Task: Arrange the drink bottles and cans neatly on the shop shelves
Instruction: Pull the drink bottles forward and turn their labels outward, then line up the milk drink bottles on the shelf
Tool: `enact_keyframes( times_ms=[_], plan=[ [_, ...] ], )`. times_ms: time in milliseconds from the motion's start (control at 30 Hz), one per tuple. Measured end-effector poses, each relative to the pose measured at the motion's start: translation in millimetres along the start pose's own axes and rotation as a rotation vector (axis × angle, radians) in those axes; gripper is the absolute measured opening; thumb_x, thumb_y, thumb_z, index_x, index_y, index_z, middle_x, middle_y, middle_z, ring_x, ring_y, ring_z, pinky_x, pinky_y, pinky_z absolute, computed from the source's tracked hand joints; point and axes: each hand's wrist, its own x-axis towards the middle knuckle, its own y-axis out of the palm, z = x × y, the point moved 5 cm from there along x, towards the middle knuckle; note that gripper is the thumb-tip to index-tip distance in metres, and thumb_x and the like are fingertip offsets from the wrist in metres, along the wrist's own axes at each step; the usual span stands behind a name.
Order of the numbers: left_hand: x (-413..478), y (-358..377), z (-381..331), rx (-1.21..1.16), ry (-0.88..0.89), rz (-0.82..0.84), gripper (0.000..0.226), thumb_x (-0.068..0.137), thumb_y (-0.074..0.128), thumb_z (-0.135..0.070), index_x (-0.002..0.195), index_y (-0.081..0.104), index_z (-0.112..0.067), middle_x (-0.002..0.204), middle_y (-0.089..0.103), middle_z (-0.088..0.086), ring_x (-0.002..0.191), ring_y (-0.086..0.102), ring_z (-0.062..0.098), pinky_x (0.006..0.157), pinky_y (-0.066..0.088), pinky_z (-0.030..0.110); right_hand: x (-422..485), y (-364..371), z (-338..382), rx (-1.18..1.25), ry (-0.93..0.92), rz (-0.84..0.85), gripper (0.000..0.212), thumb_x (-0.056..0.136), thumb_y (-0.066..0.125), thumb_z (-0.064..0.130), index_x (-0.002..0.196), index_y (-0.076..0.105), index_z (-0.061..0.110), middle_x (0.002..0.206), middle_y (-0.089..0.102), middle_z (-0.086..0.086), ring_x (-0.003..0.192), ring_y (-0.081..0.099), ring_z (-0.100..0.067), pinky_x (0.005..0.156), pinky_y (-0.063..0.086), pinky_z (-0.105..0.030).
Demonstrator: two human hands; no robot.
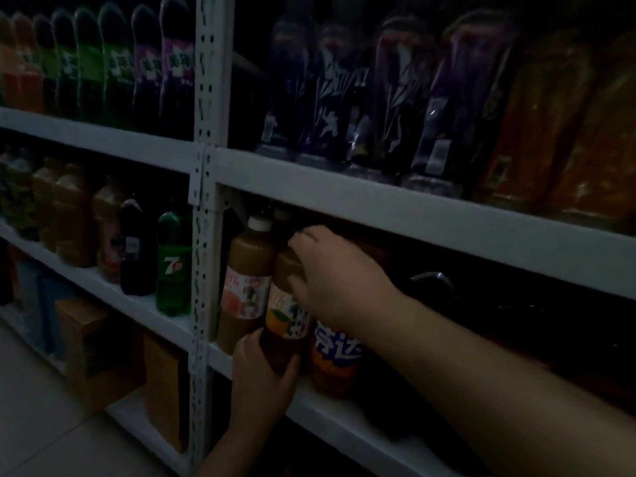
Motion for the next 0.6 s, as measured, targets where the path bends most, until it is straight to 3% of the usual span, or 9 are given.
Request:
enact_keyframes(
  times_ms=[67, 200, 333, 400, 500, 600],
  plan=[
    [7, -14, -30, -0.015, 0.05, -0.084, 0.059, 0.079, 0.067, -0.045, 0.124, 0.045, -0.014, 0.123, 0.046, 0.009, 0.114, 0.047, 0.027, 0.09, 0.038, 0.033, -25, -27, -2, -0.01, -0.087, -0.158, 0.028, 0.09, 0.055, 0.031, 0.113, 0.058, 0.016, 0.11, 0.055, -0.002, 0.091, 0.056, -0.019, 0.072, 0.053, -0.035],
    [28, -52, -141, -0.156, 0.314, -0.302, 0.048, 0.084, 0.051, -0.044, 0.118, 0.049, -0.012, 0.116, 0.049, 0.008, 0.107, 0.048, 0.023, 0.088, 0.038, 0.033, -67, -83, -30, 0.034, -0.137, -0.509, 0.019, 0.09, 0.056, 0.022, 0.099, 0.068, 0.009, 0.097, 0.064, -0.006, 0.086, 0.058, -0.019, 0.071, 0.051, -0.034],
    [50, -72, -249, -0.332, 0.548, -0.38, 0.031, 0.088, 0.052, -0.035, 0.113, 0.05, -0.017, 0.107, 0.047, -0.005, 0.096, 0.048, 0.007, 0.083, 0.039, 0.015, -89, -128, -69, 0.003, -0.084, -0.775, 0.023, 0.09, 0.055, 0.02, 0.101, 0.068, 0.004, 0.1, 0.065, -0.009, 0.093, 0.059, -0.022, 0.08, 0.049, -0.032],
    [63, -74, -288, -0.388, 0.557, -0.369, 0.021, 0.089, 0.055, -0.03, 0.108, 0.053, -0.022, 0.101, 0.053, -0.005, 0.091, 0.051, 0.002, 0.078, 0.041, 0.011, -86, -138, -86, -0.027, -0.004, -0.744, 0.023, 0.089, 0.054, 0.023, 0.104, 0.065, 0.009, 0.099, 0.063, -0.006, 0.091, 0.057, -0.019, 0.079, 0.049, -0.031],
    [71, -76, -329, -0.349, 0.584, -0.397, 0.014, 0.089, 0.058, -0.027, 0.101, 0.058, -0.021, 0.092, 0.059, -0.006, 0.085, 0.056, 0.002, 0.071, 0.043, 0.011, -78, -140, -99, -0.06, 0.151, -0.543, 0.017, 0.086, 0.052, 0.034, 0.097, 0.059, 0.023, 0.09, 0.059, 0.003, 0.076, 0.058, -0.017, 0.057, 0.049, -0.034],
    [78, -75, -352, -0.354, 0.543, -0.303, 0.025, 0.086, 0.058, -0.048, 0.103, 0.058, -0.03, 0.087, 0.061, -0.014, 0.083, 0.06, 0.002, 0.066, 0.048, 0.012, -74, -142, -107, -0.069, 0.242, -0.348, 0.018, 0.07, 0.062, 0.043, 0.074, 0.053, 0.028, 0.067, 0.054, 0.006, 0.052, 0.053, -0.014, 0.042, 0.026, -0.024]
  ],
)
